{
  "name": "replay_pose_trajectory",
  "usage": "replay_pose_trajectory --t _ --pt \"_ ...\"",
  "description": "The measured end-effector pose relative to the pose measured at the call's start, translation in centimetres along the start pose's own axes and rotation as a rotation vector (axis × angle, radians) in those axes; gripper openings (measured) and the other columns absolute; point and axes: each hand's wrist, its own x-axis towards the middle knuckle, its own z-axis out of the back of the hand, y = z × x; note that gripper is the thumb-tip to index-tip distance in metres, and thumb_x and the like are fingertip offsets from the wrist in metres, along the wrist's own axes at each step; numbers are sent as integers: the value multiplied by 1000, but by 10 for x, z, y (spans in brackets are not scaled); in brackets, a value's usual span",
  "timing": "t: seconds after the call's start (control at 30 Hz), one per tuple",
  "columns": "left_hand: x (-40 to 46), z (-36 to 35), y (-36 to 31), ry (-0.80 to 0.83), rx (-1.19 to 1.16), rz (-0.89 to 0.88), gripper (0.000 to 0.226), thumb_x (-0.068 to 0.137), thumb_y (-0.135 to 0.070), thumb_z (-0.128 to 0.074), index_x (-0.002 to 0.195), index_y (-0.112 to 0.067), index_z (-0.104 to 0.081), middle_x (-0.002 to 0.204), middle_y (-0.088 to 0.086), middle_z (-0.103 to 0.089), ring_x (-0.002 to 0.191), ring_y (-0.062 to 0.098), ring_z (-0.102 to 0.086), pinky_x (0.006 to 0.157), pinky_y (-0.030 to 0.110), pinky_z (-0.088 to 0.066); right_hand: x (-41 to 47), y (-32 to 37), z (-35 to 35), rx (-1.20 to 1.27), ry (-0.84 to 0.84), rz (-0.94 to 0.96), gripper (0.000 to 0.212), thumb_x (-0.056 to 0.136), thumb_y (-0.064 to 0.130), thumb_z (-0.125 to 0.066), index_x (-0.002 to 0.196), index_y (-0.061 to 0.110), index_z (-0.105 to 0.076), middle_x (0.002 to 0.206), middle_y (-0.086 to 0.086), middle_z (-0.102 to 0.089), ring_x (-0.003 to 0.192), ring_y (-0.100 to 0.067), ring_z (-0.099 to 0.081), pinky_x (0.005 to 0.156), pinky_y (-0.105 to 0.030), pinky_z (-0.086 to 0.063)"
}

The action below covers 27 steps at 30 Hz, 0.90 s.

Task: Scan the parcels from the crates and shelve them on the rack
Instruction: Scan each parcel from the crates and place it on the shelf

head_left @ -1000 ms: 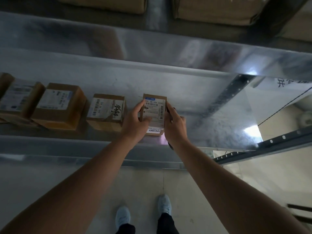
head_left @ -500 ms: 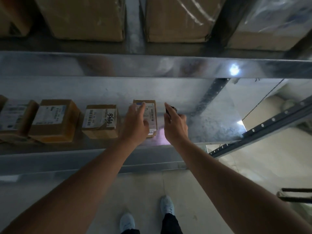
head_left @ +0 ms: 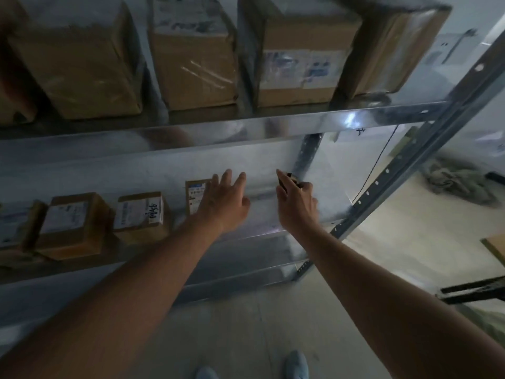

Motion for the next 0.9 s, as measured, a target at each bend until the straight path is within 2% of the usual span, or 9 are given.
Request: replay_pose_trajectory --t 0.13,0.4,0.67,0.9 --pt "16 -2 -34 -10 27 4 69 106 -41 -45 167 -21 -17 172 17 -14 155 44 -19 128 60 -14 14 -24 28 -59 28 60 48 114 47 -36 160 58 -27 151 -15 -38 119 -47 -53 102 -59 -48" --pt "56 -21 -92 -2 90 35 70 106 -45 -44 167 -22 -17 173 17 -14 155 45 -19 128 60 -14 75 -78 62 -170 36 138 50 115 44 -36 163 53 -26 151 -15 -38 121 -43 -51 106 -60 -47" --pt "91 -52 -91 -12 147 31 66 106 -45 -44 166 -24 -23 174 10 -17 156 46 -18 128 59 -19 118 -99 29 -301 52 150 50 115 43 -35 163 51 -23 155 -19 -33 123 -44 -50 107 -57 -44" --pt "116 -76 -71 -32 148 35 66 105 -41 -45 165 -22 -25 173 13 -18 156 45 -19 128 57 -19 141 -110 -10 -397 27 155 53 115 40 -38 164 50 -21 160 -21 -30 125 -44 -50 105 -55 -47"
